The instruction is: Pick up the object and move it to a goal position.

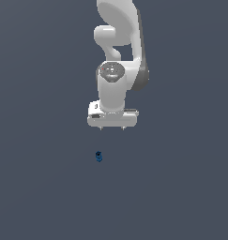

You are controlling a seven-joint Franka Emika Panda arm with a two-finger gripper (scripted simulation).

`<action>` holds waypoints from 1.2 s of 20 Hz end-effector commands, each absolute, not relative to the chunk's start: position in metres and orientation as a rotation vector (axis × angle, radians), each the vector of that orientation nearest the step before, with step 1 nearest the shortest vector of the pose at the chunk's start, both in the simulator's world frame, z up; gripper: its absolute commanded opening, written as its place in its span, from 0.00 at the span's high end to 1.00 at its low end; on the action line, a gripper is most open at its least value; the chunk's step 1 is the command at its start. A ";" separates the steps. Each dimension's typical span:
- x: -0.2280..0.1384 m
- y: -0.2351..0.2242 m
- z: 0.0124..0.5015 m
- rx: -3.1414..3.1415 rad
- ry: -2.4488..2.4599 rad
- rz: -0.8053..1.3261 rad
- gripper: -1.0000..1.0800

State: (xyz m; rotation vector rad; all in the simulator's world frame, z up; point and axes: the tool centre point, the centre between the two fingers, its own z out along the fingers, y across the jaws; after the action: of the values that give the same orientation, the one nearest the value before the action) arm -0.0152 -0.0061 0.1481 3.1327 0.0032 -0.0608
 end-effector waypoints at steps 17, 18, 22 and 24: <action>-0.001 0.004 0.167 3.133 0.020 -0.016 0.04; 0.001 0.003 0.166 3.133 0.003 -0.016 0.04; 0.010 -0.004 0.159 3.135 -0.095 -0.015 0.04; 0.016 -0.009 0.155 3.134 -0.160 -0.014 0.04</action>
State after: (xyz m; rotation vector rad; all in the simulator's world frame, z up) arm 0.0116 -0.0055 0.1581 3.1349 -0.1130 -0.0142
